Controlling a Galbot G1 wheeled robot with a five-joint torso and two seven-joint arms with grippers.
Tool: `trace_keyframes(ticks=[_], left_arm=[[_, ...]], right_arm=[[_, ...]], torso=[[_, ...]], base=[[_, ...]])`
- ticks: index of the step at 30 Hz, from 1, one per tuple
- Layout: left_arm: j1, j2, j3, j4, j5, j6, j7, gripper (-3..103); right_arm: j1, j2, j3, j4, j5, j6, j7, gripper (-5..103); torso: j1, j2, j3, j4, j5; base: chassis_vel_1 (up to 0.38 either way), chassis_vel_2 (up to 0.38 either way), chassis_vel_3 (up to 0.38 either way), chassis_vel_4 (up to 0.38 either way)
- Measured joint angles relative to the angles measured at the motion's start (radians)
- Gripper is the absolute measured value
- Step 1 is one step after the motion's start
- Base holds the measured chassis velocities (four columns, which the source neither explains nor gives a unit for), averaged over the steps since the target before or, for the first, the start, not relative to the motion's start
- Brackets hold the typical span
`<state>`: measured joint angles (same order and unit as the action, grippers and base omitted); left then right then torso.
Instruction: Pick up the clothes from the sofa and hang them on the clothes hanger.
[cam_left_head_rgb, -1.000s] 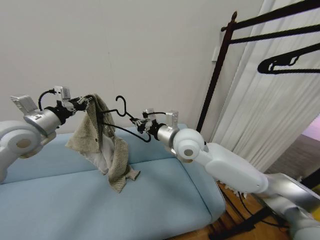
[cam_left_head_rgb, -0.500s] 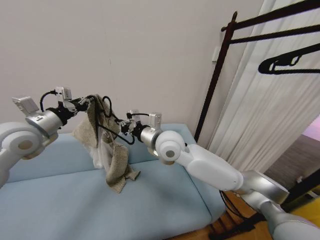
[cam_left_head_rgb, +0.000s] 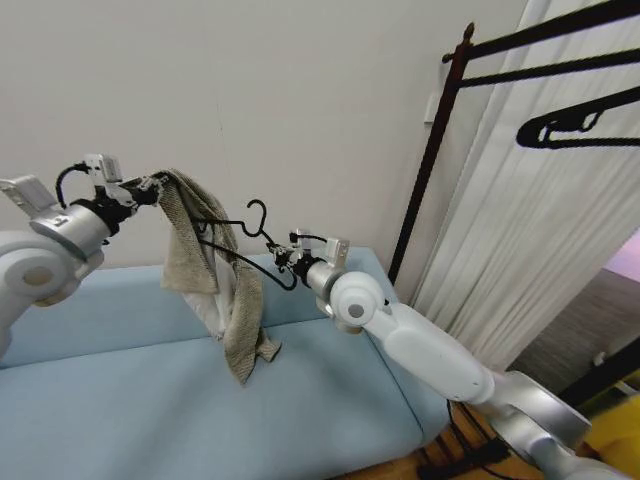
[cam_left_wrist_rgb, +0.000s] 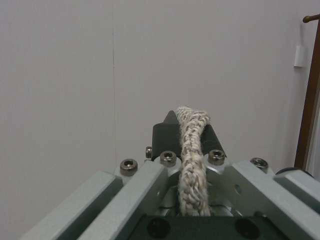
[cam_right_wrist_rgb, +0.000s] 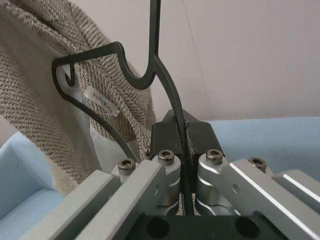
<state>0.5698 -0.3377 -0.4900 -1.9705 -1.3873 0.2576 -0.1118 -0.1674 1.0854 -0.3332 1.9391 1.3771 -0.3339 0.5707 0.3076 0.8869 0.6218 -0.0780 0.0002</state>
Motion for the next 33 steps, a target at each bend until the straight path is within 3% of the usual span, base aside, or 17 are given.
trace_keyframes(ticks=[12,21,27,33], left_arm=[[0.021,-0.006,0.001,-0.029,-0.001,-0.002,0.006,2],[0.077,-0.021,-0.049,-0.069,-0.001,-0.003,0.006,2],[0.110,-0.034,-0.073,-0.092,0.010,-0.003,0.008,2],[0.179,-0.035,-0.148,-0.097,0.022,-0.010,0.018,2]], right_arm=[[0.099,0.047,-0.020,-0.006,0.033,0.005,0.008,2],[0.160,0.172,-0.051,-0.099,0.035,0.017,0.051,2],[0.161,0.235,-0.013,-0.145,0.028,0.031,0.057,2],[0.191,0.221,0.023,-0.147,0.036,0.022,0.056,2]], torso=[[0.000,0.000,0.000,0.0001,-0.0002],[0.000,0.000,0.000,0.0004,-0.0003],[0.000,0.000,0.000,0.0000,-0.0003],[0.000,0.000,0.000,0.0002,-0.0004]], base=[[0.000,0.000,0.000,0.000],[0.000,0.000,0.000,0.000],[0.000,0.000,0.000,0.000],[0.000,0.000,0.000,0.000]])
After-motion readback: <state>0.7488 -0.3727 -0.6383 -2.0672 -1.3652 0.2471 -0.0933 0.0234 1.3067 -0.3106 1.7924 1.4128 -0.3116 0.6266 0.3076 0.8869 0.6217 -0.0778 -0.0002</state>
